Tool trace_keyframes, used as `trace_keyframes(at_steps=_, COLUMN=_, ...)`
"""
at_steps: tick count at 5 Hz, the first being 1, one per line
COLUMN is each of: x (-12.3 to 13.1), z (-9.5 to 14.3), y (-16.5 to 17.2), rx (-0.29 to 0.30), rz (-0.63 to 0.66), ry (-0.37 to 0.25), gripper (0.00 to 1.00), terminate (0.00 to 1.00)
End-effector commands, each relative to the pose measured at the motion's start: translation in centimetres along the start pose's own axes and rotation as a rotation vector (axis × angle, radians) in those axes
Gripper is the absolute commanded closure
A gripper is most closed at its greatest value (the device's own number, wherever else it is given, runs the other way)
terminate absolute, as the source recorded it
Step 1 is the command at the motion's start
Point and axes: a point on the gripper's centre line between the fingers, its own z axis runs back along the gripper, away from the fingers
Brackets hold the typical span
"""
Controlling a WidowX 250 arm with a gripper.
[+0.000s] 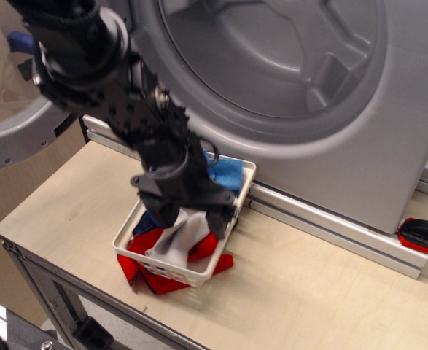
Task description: Take clothes out of laundry machine
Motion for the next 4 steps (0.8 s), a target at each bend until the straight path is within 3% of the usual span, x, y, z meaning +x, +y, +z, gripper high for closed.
trace_keyframes(at_steps=1, x=4.6, z=6.3, y=0.4, rx=0.094, rz=-0.086, ry=-0.031, gripper=0.0, terminate=0.0)
trace_keyframes(at_steps=2, x=5.6, z=7.8, y=1.1, rx=0.106, rz=-0.185, ry=-0.061, gripper=0.0, terminate=0.0)
trace_keyframes(at_steps=3, x=5.6, z=7.8, y=1.1, rx=0.106, rz=-0.185, ry=-0.061, gripper=0.0, terminate=0.0)
trace_keyframes(at_steps=4, x=5.6, z=7.8, y=1.1, rx=0.106, rz=-0.185, ry=-0.061, gripper=0.0, terminate=1.0)
